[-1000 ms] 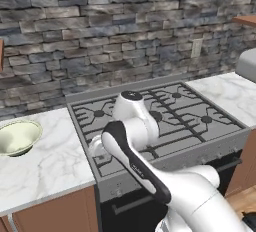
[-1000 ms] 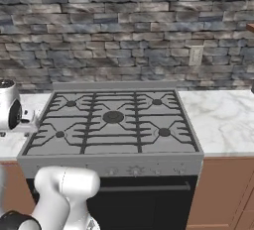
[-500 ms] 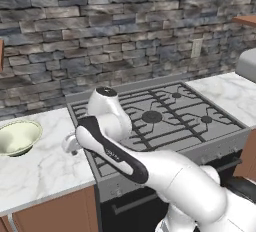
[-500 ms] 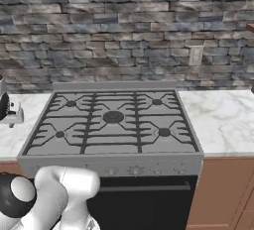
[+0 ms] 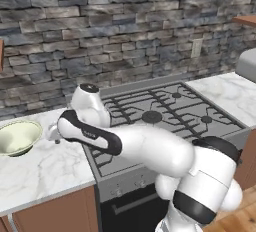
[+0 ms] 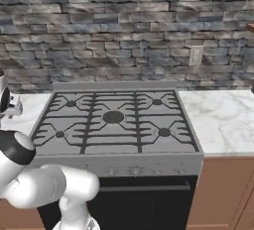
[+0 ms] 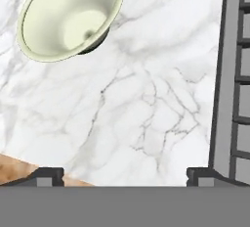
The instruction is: Pick the cup and bowl from the counter and place them on the counter next to the sink.
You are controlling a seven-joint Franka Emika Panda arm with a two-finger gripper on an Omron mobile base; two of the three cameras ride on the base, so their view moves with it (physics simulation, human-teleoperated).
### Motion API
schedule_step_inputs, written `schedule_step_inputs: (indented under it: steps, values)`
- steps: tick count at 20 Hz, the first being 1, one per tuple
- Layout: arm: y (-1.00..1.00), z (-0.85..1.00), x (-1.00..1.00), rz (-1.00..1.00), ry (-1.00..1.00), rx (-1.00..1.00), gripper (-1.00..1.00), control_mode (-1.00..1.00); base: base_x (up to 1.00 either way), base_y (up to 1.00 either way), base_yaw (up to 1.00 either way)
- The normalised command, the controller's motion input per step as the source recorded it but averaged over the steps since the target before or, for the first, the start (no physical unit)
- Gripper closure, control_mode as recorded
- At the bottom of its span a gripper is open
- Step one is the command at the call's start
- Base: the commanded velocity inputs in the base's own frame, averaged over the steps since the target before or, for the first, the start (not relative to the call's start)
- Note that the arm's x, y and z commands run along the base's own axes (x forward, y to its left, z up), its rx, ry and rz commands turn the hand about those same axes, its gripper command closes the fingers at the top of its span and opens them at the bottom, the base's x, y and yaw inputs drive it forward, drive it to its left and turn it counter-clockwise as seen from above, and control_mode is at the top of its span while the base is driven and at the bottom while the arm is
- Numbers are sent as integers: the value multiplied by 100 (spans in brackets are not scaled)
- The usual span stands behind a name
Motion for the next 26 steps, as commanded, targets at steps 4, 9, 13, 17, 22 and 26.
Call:
schedule_step_inputs:
  steps: [4, 9, 13, 17, 22, 26]
  values:
    - [59, 0, 56, -20, 10, -5, -100, -100, 0, 0, 0]
    - [47, 0, 41, -17, 5, -4, -100, -100, 0, 0, 0]
    - [23, -2, 45, -13, 5, -1, -100, -100, 0, 0, 0]
    - [20, -14, 50, -7, 1, 0, -100, -100, 0, 0, 0]
    - [41, -25, 48, -5, 0, 0, -100, -100, 0, 0, 0]
    - [58, -21, 26, 0, 0, 0, -100, -100, 0, 0, 0]
